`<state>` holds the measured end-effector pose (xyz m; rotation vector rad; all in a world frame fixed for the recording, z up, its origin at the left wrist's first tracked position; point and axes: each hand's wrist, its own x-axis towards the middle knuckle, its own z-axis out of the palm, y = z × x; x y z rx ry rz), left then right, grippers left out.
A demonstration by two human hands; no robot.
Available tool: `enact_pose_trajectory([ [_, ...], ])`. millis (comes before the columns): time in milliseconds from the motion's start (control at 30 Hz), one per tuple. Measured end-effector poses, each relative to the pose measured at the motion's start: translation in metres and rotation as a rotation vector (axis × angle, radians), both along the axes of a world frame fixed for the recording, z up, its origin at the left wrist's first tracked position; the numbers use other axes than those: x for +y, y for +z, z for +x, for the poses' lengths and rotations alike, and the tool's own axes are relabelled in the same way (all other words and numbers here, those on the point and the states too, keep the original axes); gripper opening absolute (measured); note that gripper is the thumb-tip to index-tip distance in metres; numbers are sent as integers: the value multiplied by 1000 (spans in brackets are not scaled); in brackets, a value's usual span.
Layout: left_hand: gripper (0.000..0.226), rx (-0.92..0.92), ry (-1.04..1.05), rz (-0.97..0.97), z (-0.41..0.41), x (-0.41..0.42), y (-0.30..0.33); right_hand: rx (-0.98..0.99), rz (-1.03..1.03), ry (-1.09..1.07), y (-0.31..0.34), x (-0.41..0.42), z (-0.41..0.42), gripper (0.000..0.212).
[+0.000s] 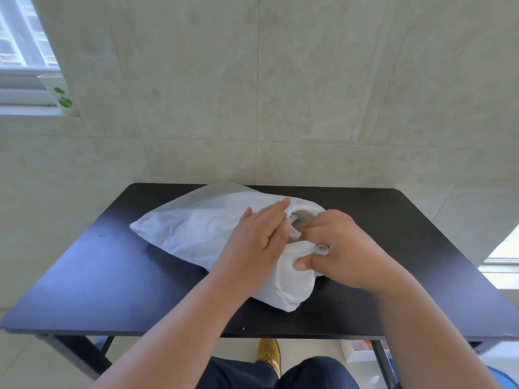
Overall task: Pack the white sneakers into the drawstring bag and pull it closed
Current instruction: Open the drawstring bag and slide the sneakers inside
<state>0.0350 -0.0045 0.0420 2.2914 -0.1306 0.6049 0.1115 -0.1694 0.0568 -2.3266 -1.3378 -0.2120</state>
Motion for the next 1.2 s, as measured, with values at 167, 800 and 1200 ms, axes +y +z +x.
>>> enact_pose_trajectory([
  [167, 38, 2, -51, -19, -3, -10, 5, -16, 58, -4, -2, 20, -7, 13],
  [800, 26, 11, -108, 31, -11, -1, 5, -74, -540, -247, -8, 63, 8, 33],
  [1200, 18, -50, 139, 195, -52, -12, -27, 124, 241, -213, -31, 14, -10, 30],
])
